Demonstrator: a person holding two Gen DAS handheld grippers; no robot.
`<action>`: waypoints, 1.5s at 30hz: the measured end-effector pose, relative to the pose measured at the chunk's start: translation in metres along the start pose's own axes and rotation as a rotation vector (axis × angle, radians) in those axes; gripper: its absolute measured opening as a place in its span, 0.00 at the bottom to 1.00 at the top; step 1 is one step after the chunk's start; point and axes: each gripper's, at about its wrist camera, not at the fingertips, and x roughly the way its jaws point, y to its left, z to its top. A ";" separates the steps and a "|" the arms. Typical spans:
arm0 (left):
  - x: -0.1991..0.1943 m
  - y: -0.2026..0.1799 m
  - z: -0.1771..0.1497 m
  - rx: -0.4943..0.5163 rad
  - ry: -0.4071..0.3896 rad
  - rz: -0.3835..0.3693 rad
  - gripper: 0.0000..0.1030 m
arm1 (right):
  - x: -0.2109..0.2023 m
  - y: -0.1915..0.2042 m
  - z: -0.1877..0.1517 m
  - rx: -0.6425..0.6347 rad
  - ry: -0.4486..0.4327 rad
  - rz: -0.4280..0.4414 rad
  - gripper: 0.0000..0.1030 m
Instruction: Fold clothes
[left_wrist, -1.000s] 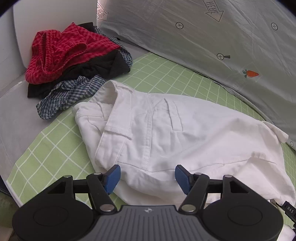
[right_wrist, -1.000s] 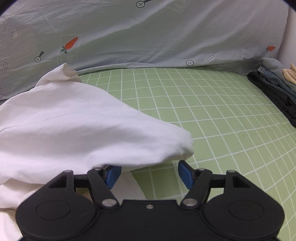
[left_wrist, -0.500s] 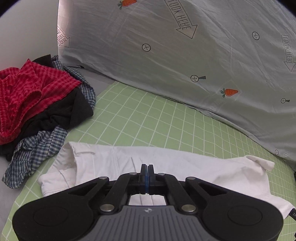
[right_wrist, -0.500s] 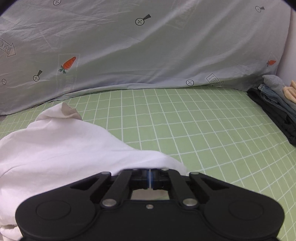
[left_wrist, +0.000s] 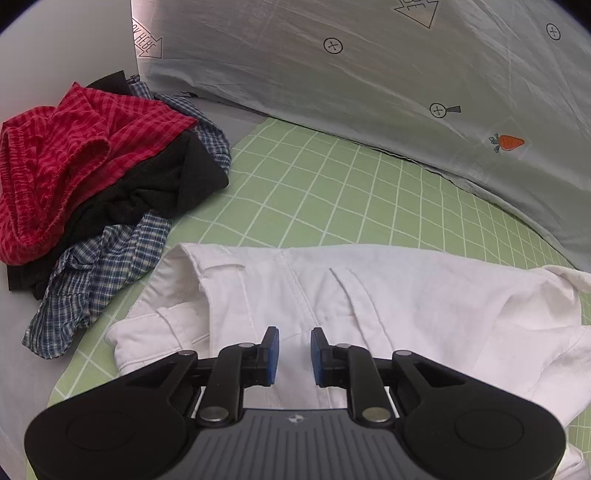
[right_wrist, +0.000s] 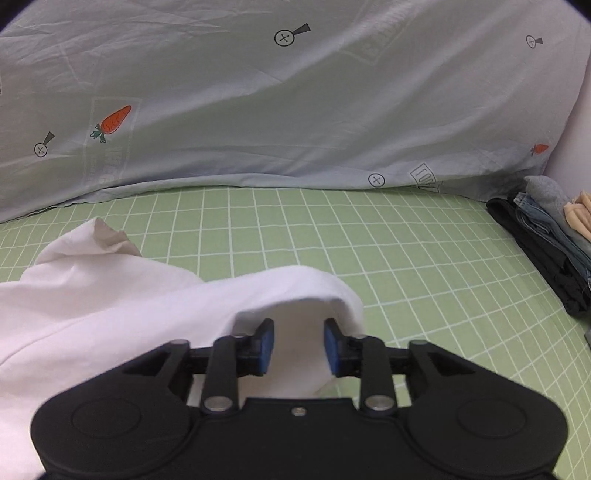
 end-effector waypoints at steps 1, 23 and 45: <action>-0.004 0.003 -0.005 -0.006 0.005 0.002 0.30 | -0.004 -0.004 -0.008 0.020 0.013 0.016 0.56; -0.034 -0.007 -0.091 -0.346 0.104 -0.197 0.55 | -0.035 -0.009 -0.069 -0.042 0.101 0.228 0.64; 0.000 -0.014 -0.057 -0.620 0.095 -0.354 0.11 | 0.000 -0.039 -0.056 0.105 0.156 0.198 0.64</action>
